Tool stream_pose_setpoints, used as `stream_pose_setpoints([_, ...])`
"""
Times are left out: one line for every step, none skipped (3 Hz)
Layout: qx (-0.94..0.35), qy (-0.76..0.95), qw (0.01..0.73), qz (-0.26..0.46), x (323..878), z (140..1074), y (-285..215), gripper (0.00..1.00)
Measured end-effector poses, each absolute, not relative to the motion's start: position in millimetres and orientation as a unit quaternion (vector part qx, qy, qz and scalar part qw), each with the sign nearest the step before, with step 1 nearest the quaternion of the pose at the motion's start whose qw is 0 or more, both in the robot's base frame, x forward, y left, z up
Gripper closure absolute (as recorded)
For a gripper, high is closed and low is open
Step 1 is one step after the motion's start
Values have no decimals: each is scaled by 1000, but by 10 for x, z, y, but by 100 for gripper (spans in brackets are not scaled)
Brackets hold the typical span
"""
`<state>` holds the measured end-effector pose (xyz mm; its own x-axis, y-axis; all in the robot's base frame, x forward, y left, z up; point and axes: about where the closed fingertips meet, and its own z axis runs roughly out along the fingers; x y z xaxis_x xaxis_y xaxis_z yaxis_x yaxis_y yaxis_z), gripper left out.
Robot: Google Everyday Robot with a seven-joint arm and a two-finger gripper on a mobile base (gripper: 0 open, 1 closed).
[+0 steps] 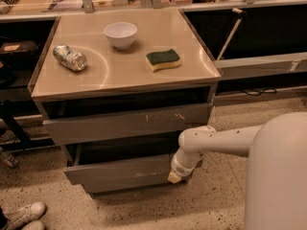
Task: Close middle drawer
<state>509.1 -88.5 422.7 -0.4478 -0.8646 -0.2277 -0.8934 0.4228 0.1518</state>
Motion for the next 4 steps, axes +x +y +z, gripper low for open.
stream_pose_setpoints([-523,841,74,117,5292,4243,-867,100])
stream_pose_setpoints([-524,840,85,110,5461,4237,-851,100])
stream_pose_setpoints([-523,841,91,106,5568,4225,-848,100])
stream_pose_setpoints([-524,840,97,97,5687,4239,-851,100])
